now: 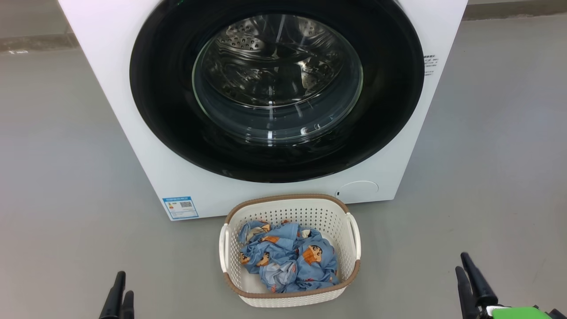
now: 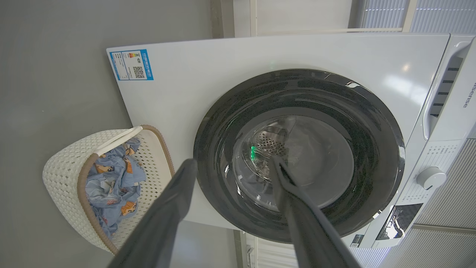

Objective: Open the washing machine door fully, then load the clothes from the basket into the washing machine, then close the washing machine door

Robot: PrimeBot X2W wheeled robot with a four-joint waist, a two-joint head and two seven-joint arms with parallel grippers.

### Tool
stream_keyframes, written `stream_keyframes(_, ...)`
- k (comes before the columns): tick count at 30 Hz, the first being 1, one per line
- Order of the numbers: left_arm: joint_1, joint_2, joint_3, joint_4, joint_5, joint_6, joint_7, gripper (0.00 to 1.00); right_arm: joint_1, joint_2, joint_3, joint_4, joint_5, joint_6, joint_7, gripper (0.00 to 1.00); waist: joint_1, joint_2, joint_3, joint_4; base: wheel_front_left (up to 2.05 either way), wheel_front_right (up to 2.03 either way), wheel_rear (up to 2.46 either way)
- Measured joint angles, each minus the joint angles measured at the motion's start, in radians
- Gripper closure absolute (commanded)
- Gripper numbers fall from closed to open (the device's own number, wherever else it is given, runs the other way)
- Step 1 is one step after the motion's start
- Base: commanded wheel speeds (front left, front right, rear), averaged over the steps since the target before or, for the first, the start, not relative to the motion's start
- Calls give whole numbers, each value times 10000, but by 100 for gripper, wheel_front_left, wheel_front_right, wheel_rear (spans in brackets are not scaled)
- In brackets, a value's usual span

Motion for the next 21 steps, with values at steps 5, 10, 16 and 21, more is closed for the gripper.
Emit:
stream_keyframes(5,15,-23,-82,25,2,0,-117,0,3,-2,12,-8,-25,0,-140,0,5,0,-18,2,0,0,0)
stream_keyframes(10,14,25,-416,23,123,0,-500,0,3,-6,79,-228,-729,0,-489,0,2,1,1,14,0,0,0)
stream_keyframes(16,12,188,-610,36,337,0,-688,0,4,-17,169,-366,-1425,0,-675,0,2,0,-16,28,0,0,0)
stream_keyframes(21,10,215,-656,140,861,0,-859,0,4,-27,232,-481,-2115,0,-807,0,2,0,-44,38,0,0,0)
